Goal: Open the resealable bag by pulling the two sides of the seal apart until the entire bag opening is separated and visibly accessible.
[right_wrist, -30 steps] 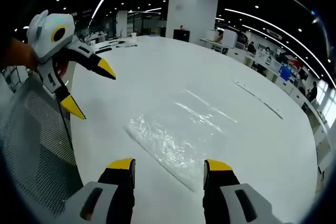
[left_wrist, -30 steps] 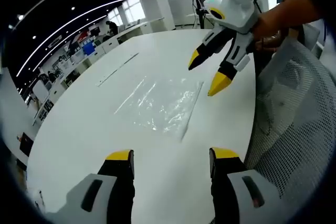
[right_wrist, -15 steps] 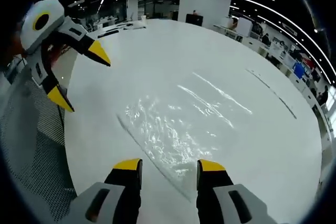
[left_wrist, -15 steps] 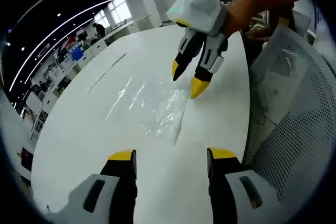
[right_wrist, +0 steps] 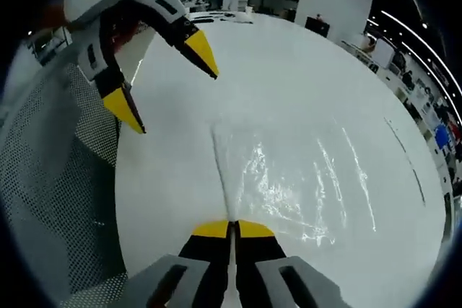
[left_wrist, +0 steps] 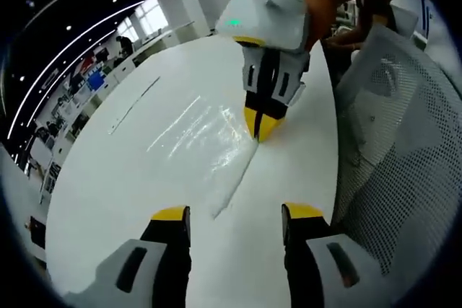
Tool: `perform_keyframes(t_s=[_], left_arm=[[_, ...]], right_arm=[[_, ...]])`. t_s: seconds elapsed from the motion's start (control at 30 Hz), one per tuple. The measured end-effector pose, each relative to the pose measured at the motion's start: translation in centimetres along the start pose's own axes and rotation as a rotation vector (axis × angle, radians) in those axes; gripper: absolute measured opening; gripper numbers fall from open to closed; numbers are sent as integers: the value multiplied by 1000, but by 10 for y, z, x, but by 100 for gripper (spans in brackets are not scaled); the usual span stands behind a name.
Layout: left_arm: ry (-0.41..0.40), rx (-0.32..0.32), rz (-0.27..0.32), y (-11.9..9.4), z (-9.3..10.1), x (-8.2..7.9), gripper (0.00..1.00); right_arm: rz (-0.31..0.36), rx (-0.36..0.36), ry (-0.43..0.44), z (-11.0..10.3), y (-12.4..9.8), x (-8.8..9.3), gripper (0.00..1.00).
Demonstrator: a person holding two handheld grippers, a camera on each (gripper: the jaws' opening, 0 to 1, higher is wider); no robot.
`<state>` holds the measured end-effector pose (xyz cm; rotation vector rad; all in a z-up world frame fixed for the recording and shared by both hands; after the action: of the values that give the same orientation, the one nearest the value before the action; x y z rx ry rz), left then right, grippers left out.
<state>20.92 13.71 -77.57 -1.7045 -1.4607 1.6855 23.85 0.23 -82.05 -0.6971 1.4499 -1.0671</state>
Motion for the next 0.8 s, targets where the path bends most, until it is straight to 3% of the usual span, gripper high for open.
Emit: perform_keyframes(t_s=[0.17,0.3,0.43,0.7,0.8], left_arm=[[47,4,-9,2,1,-1,47],[57,26,16,2,5,-1,42],[151,22,3,0,10,3,31],[188,18,29,-4,8,3,10],[185,21,35,-4,5,2,8]], right_arm=[[-4,-33,-110,-16,-6,2,0],[48,-97,-184,-32,-18,-4,0],[50,-119,-170,-34,-29,-7,0],[52,-137,-184,-32,-44,-11,0],[66,-139,-196,-31,-48,-11,0]])
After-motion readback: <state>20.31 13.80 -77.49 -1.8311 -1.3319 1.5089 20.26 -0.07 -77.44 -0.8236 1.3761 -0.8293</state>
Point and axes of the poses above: the point that each gripper's makers call its tool centre point, and the gripper's own axes: y roughly forward along the fingers, z roughly to its right, x roughly out of its underside, the point moved 5 cm from there along -y, roughly backward along the fingers, and after that the axes turned 6 degrees about -z, right-handed, at the moved point
